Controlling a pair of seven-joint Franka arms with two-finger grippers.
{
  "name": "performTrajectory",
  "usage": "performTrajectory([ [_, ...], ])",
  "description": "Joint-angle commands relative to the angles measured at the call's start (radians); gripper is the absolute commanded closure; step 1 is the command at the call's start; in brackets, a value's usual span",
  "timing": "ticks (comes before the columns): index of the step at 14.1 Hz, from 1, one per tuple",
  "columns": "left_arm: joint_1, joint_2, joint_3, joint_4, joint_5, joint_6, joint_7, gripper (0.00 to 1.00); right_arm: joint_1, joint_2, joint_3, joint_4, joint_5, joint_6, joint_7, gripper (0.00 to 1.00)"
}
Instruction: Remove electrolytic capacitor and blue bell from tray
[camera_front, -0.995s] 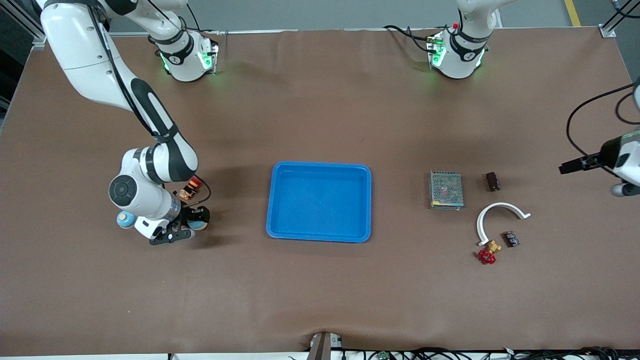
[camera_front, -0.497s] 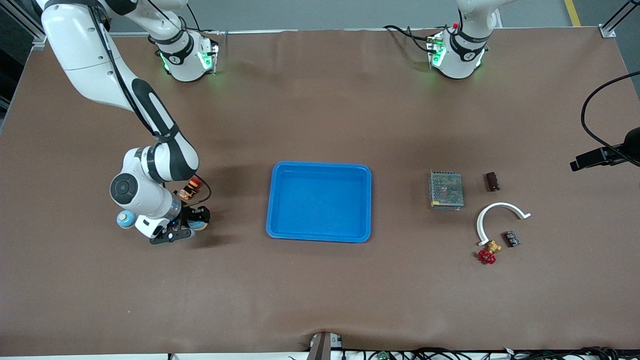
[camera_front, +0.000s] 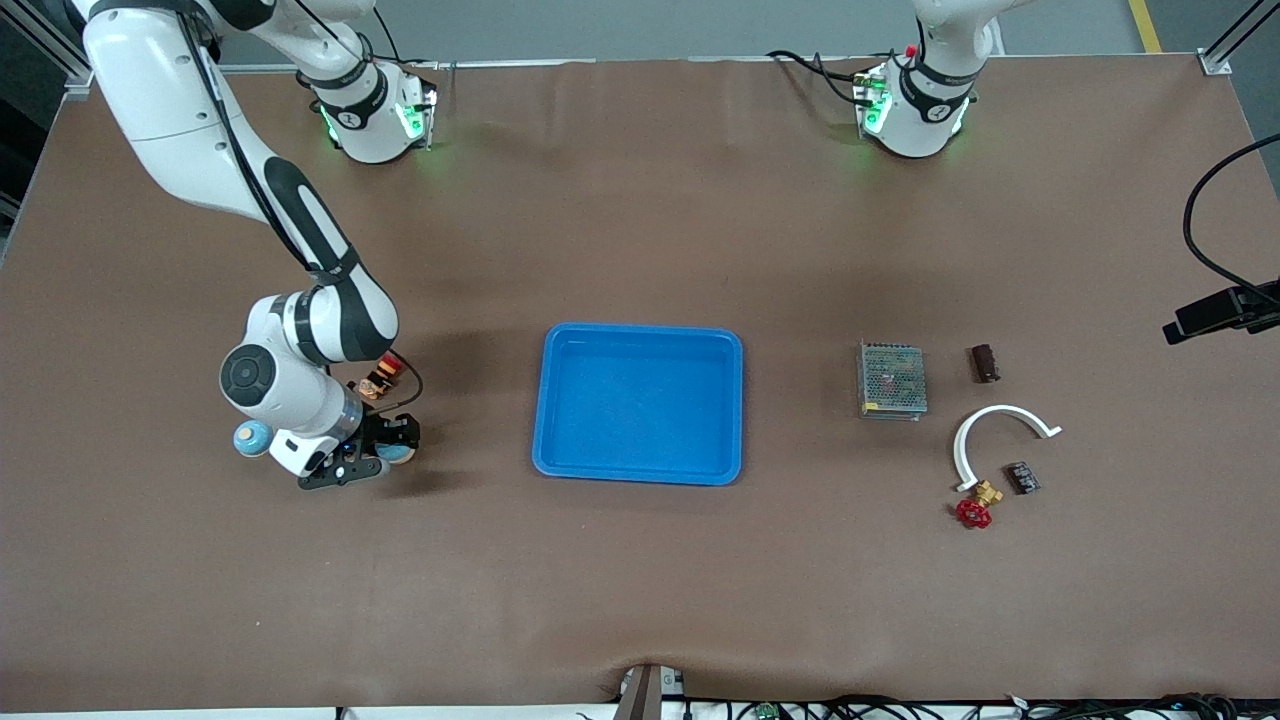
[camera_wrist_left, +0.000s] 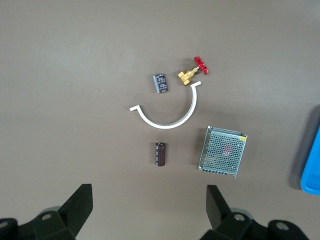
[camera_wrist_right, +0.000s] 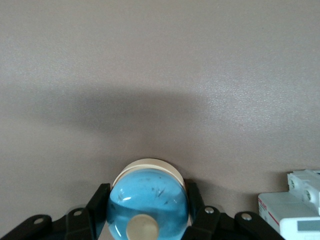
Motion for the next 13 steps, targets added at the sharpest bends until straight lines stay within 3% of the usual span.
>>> performTrajectory([
  [1,0.002,0.012,-0.040,0.055,-0.002,-0.024,0.025,0.00,-0.008,-0.026,0.010,-0.027,0.029,0.014,-0.022,1.00],
  [6,0.002,0.006,-0.114,0.084,-0.001,-0.024,0.024,0.00,-0.008,-0.019,0.010,-0.029,0.029,0.009,-0.020,1.00],
  [9,0.002,-0.048,-0.163,0.079,-0.007,-0.025,0.007,0.00,-0.007,-0.012,0.010,-0.027,0.029,0.008,-0.020,1.00],
  [11,0.002,-0.080,-0.215,0.057,-0.005,-0.030,-0.120,0.00,-0.007,-0.001,0.008,-0.026,0.029,0.008,-0.020,1.00],
  [13,0.007,-0.073,-0.244,0.059,0.002,-0.027,-0.128,0.00,-0.007,-0.001,0.008,-0.026,0.029,0.006,-0.019,1.00],
])
